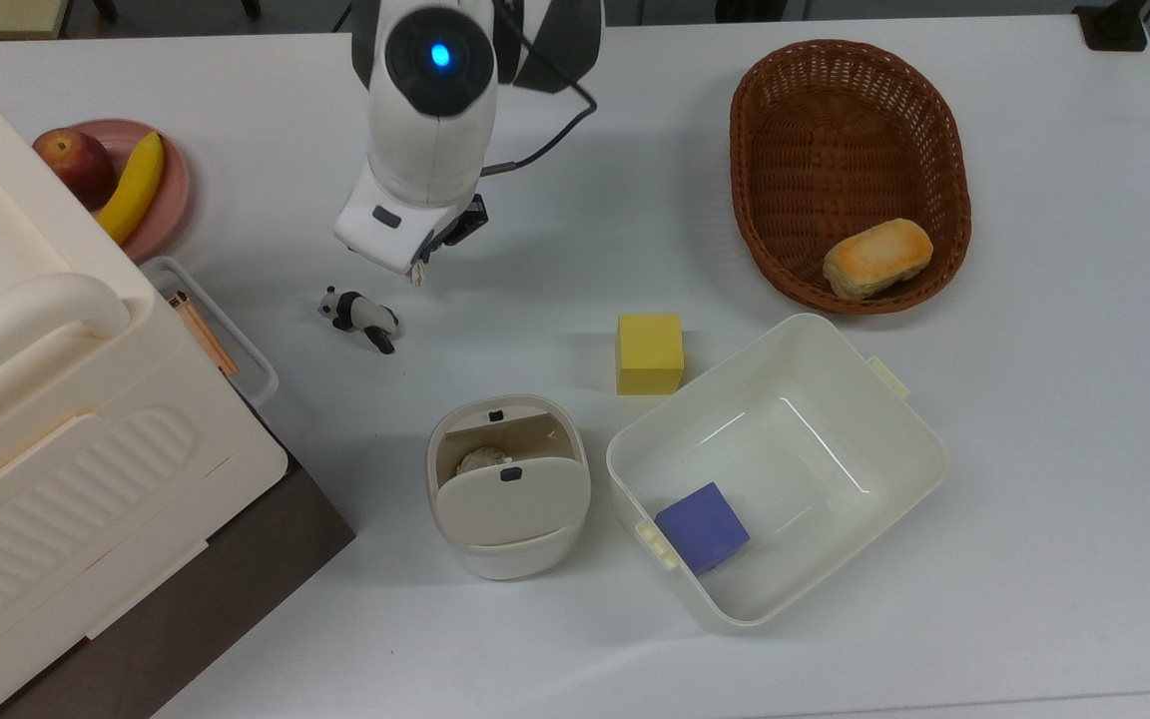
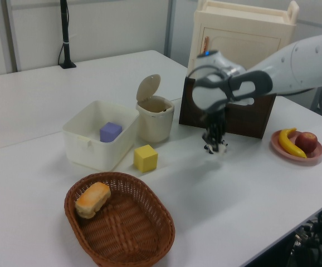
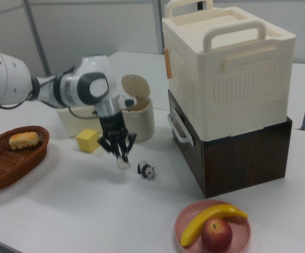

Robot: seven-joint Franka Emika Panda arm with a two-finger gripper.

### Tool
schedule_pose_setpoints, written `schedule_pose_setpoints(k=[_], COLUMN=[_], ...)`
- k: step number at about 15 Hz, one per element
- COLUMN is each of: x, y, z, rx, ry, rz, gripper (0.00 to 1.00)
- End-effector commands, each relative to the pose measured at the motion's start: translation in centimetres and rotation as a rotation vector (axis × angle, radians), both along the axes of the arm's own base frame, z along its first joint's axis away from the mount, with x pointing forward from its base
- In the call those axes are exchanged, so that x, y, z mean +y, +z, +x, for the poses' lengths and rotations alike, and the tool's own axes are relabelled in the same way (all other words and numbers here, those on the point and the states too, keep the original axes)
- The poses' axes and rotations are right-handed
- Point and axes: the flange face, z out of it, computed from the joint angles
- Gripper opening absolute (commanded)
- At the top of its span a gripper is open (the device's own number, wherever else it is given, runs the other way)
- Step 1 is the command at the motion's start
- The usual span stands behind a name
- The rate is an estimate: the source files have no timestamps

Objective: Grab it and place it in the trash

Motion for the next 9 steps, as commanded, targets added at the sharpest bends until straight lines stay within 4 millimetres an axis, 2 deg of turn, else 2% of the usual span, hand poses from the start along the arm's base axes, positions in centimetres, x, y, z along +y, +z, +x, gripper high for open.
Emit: schedule_pose_setpoints(k=[1,4,5,7,8,9], x=[3.6,5.2,6.6,7.8,8.1,8.3], y=[6.3,9.9,10.8,11.0,12.1,11.8], z=[2.5,5.0,5.6,6.6,7.6,8.5], rx=[-0.148,-0.382,-0.468,-0.556,-0.612,-0.627], ry=[-0.023,-0.132,-0.160,-0.208,-0.233,-0.257], rz=[0.080,0.132,0.146,0.167,0.181,0.185], gripper=[0.19,0.19,0.20,0.20,0.21,0.21])
